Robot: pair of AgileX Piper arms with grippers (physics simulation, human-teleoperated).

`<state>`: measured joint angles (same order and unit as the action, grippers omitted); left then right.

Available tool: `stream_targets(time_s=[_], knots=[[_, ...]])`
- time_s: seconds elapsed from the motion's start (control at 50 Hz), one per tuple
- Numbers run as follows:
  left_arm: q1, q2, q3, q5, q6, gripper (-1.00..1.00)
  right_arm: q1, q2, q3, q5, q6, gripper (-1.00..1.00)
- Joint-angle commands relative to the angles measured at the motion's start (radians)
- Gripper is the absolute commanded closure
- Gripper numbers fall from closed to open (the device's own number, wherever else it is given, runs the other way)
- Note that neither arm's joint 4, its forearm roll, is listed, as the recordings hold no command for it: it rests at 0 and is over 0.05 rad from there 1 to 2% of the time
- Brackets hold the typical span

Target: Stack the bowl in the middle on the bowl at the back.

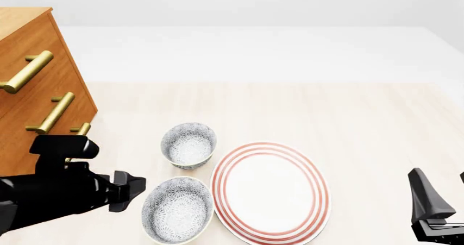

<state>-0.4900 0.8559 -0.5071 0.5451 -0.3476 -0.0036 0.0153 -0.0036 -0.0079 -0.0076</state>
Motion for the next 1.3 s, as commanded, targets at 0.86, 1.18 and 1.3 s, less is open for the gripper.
stream_targets(time_s=[0.86, 1.18, 1.3], knots=[[-0.049, 0.532, 0.197, -0.551, 0.021, -1.0, 0.0, -0.002, 0.0, 0.002, -0.001, -1.0], [-0.049, 0.519, 0.228, -0.563, 0.029, 1.0, 0.0, -0.003, 0.0, 0.002, -0.001, -1.0], [-0.047, 0.451, 0.217, -0.497, 0.032, 1.0, 0.001, -0.003, 0.0, 0.002, -0.002, -1.0]])
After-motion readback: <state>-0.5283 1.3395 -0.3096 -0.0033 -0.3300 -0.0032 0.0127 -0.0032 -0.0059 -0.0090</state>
